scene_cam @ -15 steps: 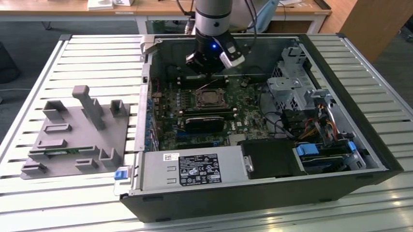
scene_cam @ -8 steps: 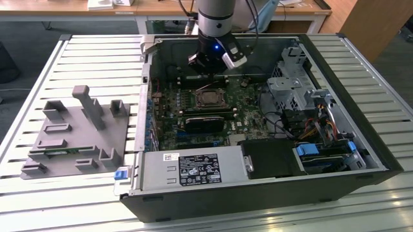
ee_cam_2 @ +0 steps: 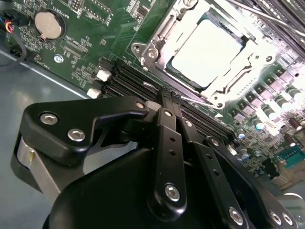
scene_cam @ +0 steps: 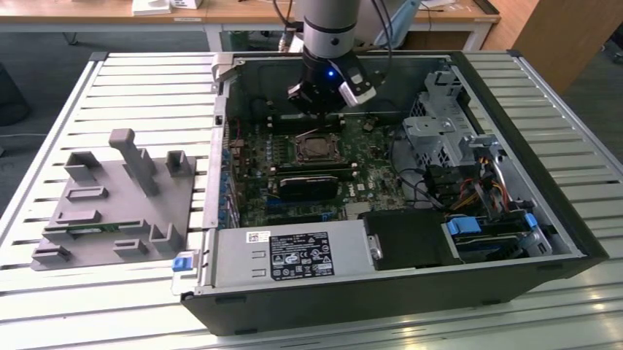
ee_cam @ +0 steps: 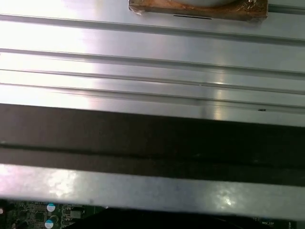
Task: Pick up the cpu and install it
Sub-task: 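Install the first cpu locking lever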
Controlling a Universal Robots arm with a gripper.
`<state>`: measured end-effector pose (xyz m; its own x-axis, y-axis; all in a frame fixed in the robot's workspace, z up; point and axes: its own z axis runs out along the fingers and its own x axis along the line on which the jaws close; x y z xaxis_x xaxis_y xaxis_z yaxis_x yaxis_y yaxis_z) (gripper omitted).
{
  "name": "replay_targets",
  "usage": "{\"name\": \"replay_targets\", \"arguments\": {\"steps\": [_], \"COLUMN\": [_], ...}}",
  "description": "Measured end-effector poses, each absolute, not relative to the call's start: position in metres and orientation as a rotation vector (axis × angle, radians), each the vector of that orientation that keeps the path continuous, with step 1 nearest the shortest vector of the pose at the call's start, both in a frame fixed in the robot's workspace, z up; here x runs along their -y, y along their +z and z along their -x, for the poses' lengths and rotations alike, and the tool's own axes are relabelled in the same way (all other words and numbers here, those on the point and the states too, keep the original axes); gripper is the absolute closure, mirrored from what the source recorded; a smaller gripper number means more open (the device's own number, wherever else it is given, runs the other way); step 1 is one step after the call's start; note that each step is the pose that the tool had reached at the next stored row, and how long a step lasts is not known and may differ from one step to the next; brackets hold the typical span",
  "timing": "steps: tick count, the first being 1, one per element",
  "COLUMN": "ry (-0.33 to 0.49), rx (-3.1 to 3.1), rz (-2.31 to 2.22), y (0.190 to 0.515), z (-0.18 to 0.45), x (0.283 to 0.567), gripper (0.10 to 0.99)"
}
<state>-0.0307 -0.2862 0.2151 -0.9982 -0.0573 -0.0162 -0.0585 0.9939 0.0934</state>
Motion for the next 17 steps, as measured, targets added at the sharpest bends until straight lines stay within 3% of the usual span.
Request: {"name": "replay_targets", "arguments": {"steps": [17], "ry": [0.147], "rx": [-3.124], "rz": [0.090], "y": [0.201], "z": [0.025], "x": [0.286], "gripper": [0.980]}}
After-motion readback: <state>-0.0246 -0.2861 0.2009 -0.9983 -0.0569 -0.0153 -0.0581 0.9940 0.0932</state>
